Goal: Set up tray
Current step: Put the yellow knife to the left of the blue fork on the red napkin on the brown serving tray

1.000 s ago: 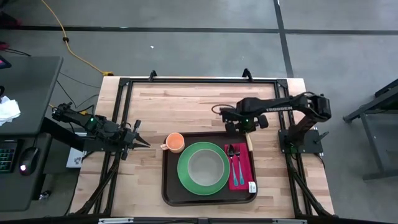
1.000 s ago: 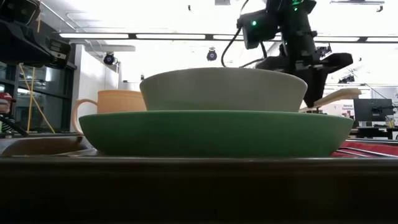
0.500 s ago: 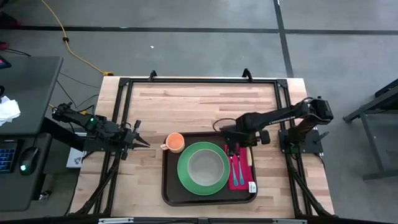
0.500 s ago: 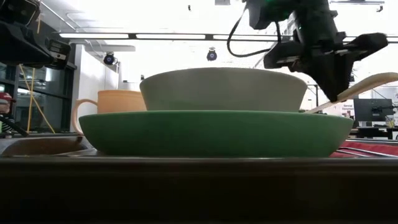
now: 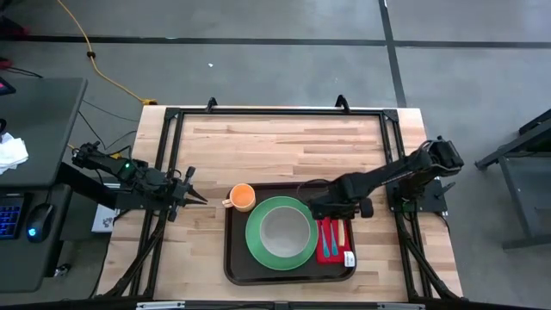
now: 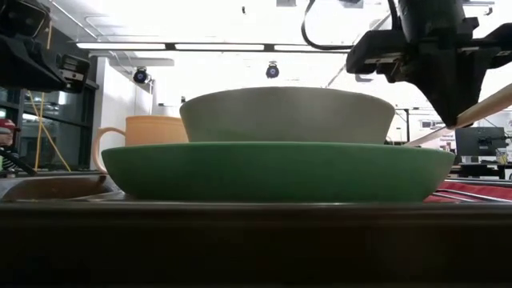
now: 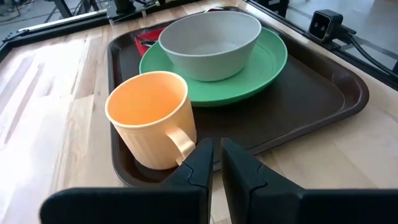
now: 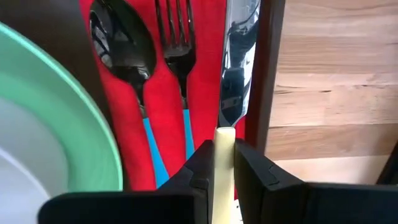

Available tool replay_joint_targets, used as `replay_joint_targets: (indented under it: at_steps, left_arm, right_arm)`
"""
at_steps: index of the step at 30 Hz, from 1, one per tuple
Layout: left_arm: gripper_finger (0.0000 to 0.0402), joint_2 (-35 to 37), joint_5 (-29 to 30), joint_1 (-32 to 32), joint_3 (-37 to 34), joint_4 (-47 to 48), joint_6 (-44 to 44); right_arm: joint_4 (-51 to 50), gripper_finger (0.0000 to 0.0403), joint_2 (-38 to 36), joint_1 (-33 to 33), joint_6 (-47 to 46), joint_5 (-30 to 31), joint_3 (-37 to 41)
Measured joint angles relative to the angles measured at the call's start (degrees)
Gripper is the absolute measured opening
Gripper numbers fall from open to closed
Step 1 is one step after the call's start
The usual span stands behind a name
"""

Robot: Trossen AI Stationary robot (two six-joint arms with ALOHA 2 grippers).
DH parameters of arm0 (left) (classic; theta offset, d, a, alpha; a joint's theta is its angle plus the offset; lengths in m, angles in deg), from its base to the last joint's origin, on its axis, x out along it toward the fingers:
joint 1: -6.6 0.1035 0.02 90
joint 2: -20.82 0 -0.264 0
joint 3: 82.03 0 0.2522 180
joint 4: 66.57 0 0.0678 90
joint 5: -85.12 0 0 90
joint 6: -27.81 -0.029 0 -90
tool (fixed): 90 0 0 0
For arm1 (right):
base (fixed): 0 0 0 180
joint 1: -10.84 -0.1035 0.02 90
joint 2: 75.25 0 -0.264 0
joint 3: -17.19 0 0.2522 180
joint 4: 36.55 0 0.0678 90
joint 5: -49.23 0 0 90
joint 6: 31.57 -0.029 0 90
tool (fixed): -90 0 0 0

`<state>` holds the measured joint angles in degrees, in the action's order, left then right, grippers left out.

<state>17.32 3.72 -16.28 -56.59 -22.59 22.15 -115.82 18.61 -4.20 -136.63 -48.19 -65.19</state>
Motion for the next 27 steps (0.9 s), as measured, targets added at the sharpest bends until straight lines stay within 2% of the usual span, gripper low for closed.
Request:
replay_joint_targets:
  at_steps: [13, 19, 27]
  left_arm:
    - [0.0062, 0.00, 0.00, 0.00, 0.01, -0.02, -0.10]
    - [0.0062, -0.01, -0.09, -0.01, 0.00, -0.02, -0.41]
    - [0.0062, 0.00, -1.75, -0.01, 0.00, -0.09, -6.71]
  right_arm:
    - [2.77, 0.0026, 0.45, -0.51, 0.38, 1.97, 0.13]
    - [4.01, 0.0029, 3.44, -0.49, 3.08, 1.01, 0.15]
    - [3.40, 0.0029, 4.84, -0.49, 4.35, 1.51, 0.17]
